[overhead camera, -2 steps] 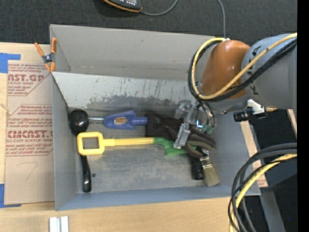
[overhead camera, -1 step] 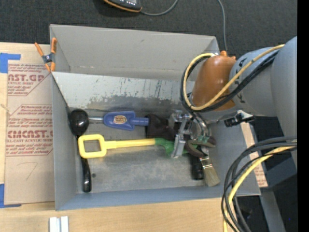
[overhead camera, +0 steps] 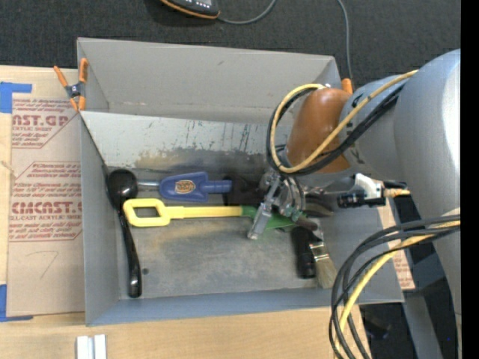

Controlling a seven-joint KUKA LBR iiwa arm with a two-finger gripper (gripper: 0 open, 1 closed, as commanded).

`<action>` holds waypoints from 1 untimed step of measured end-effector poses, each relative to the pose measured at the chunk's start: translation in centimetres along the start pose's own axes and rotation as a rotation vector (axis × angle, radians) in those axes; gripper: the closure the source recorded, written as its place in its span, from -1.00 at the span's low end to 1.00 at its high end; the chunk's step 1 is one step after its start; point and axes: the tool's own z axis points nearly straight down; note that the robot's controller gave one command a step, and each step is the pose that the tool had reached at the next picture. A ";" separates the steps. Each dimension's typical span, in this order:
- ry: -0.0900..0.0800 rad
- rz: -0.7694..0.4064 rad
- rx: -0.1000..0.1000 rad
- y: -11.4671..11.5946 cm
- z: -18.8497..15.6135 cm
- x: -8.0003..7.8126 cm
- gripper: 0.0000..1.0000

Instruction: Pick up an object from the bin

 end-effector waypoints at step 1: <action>0.016 -0.243 0.003 -1.5 -1.1 -0.5 1.00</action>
Offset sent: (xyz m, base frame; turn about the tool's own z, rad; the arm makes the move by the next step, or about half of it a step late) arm 0.0000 0.0000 0.0000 0.0000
